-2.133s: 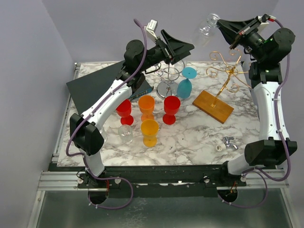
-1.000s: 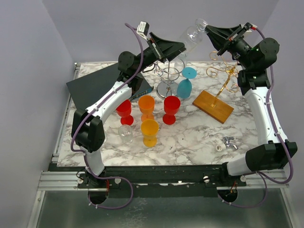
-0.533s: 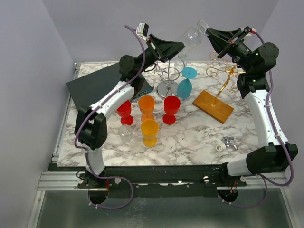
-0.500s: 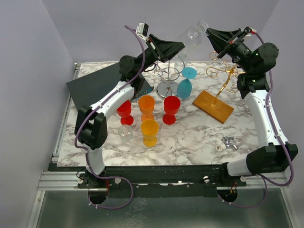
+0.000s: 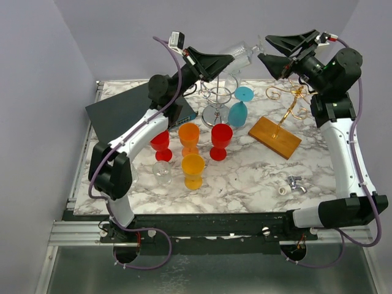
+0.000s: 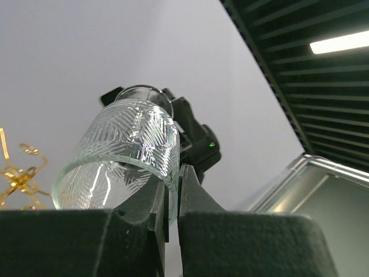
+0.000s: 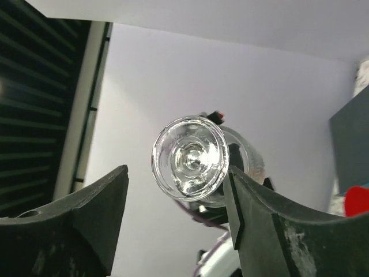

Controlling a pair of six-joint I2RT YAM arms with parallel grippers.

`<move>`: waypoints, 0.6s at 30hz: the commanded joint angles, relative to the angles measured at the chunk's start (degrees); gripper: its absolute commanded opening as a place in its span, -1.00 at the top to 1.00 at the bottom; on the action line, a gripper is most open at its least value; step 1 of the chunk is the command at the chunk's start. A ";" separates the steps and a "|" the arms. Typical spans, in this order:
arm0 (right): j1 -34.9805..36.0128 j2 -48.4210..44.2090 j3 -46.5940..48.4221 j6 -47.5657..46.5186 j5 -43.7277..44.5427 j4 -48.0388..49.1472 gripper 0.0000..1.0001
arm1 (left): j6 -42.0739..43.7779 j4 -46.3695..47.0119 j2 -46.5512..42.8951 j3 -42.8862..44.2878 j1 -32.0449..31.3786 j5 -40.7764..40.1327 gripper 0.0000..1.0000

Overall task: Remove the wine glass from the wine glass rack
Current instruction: Place the wine glass at the center of the board.

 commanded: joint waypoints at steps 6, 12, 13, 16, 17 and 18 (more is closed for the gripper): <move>0.07 -3.07 16.14 -30.09 13.19 -28.03 -0.98 | 21.26 -36.41 -17.01 -0.28 0.97 -2.33 1.00; 0.05 -3.46 25.03 -42.50 19.86 -37.62 -1.00 | 31.19 -65.63 -20.34 4.02 0.97 -2.45 1.00; 0.08 -3.60 26.38 -43.83 20.63 -38.71 -1.00 | 32.66 -68.74 -20.69 4.41 0.93 -2.19 1.00; 0.10 -4.16 29.07 -47.61 22.06 -40.79 -1.00 | 36.37 -77.47 -22.18 4.56 0.26 -1.82 1.00; 0.06 -4.37 29.51 -48.62 22.18 -41.08 -1.00 | 37.90 -80.03 -22.67 4.60 -0.21 -2.05 1.00; 0.12 -4.75 29.72 -49.42 22.14 -41.07 -1.00 | 39.05 -82.88 -22.91 4.64 -0.93 -2.61 1.00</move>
